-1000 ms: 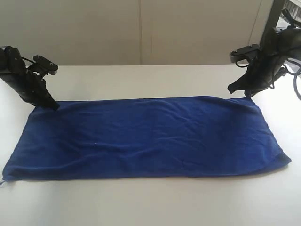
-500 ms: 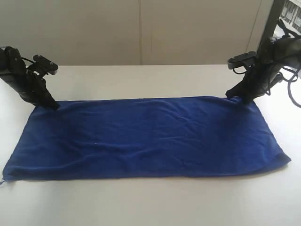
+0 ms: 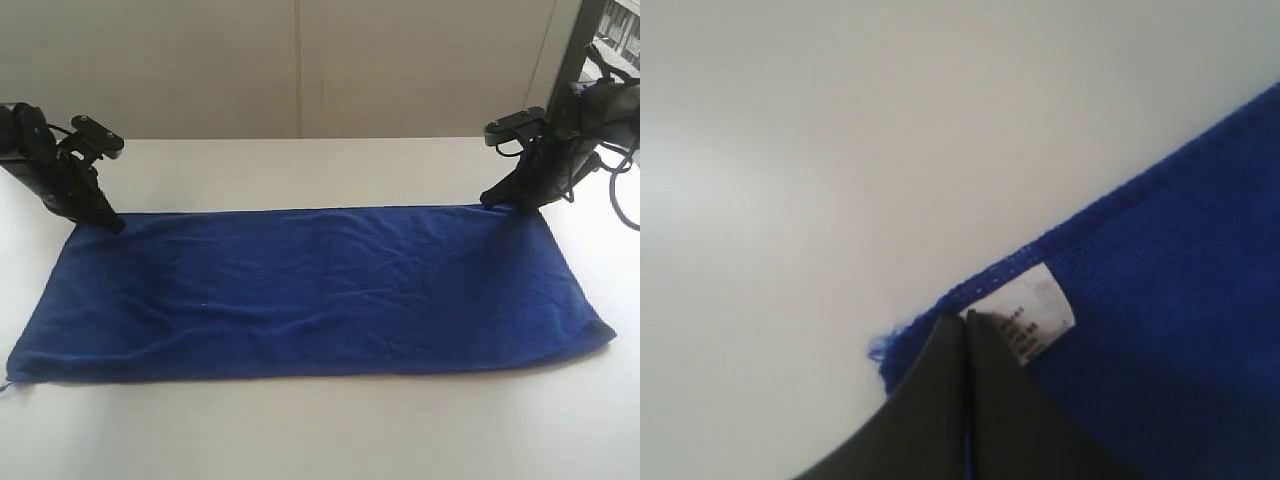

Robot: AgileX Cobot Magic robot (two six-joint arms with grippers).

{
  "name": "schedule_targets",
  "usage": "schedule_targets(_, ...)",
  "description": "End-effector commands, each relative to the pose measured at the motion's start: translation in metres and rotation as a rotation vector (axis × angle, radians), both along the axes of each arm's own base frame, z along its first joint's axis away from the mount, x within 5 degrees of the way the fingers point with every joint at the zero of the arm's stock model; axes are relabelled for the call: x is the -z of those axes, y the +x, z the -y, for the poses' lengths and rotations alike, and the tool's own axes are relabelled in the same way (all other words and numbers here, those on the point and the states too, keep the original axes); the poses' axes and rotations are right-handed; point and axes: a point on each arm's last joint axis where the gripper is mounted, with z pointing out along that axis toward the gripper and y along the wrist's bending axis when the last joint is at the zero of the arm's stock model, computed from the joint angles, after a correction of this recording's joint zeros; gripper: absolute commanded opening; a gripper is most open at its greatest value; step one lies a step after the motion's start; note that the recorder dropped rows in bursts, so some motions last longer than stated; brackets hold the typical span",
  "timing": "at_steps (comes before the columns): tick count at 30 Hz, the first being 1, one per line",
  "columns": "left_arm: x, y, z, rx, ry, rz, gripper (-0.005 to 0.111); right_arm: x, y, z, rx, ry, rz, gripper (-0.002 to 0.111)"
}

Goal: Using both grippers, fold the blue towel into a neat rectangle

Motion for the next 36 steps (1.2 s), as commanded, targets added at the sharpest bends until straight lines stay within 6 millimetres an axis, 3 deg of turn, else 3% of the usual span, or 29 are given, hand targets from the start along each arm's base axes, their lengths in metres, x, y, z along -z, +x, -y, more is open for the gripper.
schedule_targets(1,0.018,0.000,-0.003,-0.014,-0.002,-0.044,0.000,0.006,-0.002,0.005,0.013,-0.005,-0.026,0.000)
schedule_targets(15,0.021,0.002,-0.004,-0.016,0.000,-0.037,0.000,0.005,-0.001,0.006,0.008,-0.009,-0.004,0.000)
schedule_targets(17,0.021,0.002,-0.004,-0.016,-0.001,-0.035,0.003,0.004,-0.001,0.006,0.008,-0.010,-0.002,0.004)
schedule_targets(21,0.021,0.002,-0.004,-0.016,-0.001,-0.035,0.018,0.001,0.000,0.006,0.007,-0.011,0.010,0.021)
schedule_targets(24,0.021,0.002,-0.004,-0.016,-0.001,-0.035,0.037,-0.003,0.000,0.006,0.008,-0.013,0.018,0.035)
schedule_targets(26,0.020,0.002,-0.004,-0.015,-0.001,-0.035,0.047,-0.008,0.000,0.006,0.008,-0.014,0.027,0.039)
schedule_targets(29,0.011,0.002,-0.004,-0.015,-0.002,-0.017,0.050,-0.017,0.000,0.005,0.008,-0.015,0.045,0.039)
schedule_targets(36,-0.032,-0.003,-0.004,-0.014,-0.007,0.049,0.050,-0.047,-0.004,0.005,0.010,-0.022,0.079,0.039)
